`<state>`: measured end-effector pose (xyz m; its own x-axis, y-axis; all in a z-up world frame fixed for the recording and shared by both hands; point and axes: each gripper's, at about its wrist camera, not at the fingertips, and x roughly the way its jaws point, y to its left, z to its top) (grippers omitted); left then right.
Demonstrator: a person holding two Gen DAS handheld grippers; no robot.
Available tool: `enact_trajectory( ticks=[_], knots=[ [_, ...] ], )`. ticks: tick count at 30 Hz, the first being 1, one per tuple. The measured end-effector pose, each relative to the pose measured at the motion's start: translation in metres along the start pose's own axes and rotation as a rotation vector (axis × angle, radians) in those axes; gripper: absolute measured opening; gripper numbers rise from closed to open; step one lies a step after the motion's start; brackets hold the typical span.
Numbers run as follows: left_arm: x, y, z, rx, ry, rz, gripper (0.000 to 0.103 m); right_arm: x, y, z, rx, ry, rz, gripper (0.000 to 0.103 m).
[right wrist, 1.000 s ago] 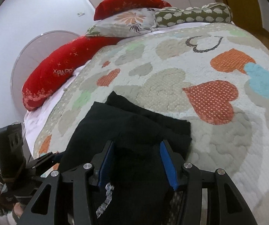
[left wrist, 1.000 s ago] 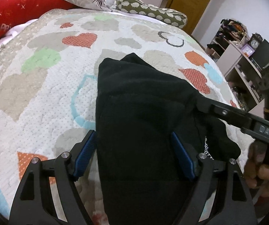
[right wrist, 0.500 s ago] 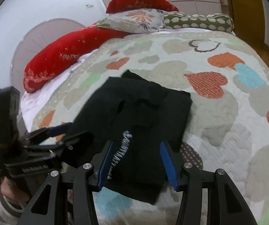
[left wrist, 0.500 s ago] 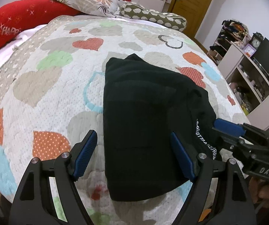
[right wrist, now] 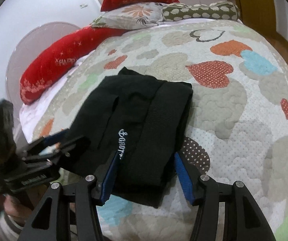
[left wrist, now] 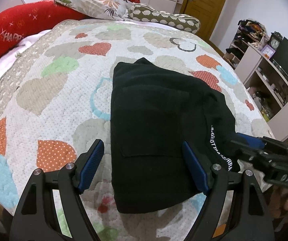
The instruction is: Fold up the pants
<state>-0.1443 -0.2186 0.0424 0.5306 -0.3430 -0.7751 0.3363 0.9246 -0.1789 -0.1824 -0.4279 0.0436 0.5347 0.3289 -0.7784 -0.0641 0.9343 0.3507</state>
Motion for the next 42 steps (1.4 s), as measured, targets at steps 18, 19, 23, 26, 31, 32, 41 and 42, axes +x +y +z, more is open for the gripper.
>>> enact_trajectory(
  ticks=[18,19,23,26,31,32,41,42],
  knots=[
    [-0.016,0.018,0.011,-0.038,-0.023,0.021,0.081,0.008,-0.014,0.013,0.109,-0.026,0.016,0.075],
    [-0.015,0.02,0.012,-0.045,-0.018,0.006,0.081,0.01,-0.017,0.013,0.119,-0.023,0.017,0.075],
    [-0.008,0.032,0.016,-0.091,0.015,-0.097,0.081,0.015,-0.027,0.015,0.141,-0.022,0.024,0.078],
    [0.0,0.04,0.02,-0.129,0.04,-0.176,0.081,0.022,-0.035,0.016,0.157,-0.029,0.049,0.078],
    [0.021,0.046,0.024,-0.167,0.092,-0.245,0.081,0.034,-0.043,0.019,0.132,-0.071,0.129,0.083],
    [0.025,0.047,0.024,-0.174,0.102,-0.266,0.081,0.036,-0.045,0.02,0.127,-0.08,0.148,0.085],
    [0.048,0.032,0.034,-0.116,0.099,-0.276,0.1,0.052,-0.038,0.031,0.072,-0.103,0.21,0.095],
    [0.048,0.028,0.035,-0.101,0.103,-0.264,0.1,0.053,-0.037,0.033,0.075,-0.103,0.21,0.095]
  ],
)
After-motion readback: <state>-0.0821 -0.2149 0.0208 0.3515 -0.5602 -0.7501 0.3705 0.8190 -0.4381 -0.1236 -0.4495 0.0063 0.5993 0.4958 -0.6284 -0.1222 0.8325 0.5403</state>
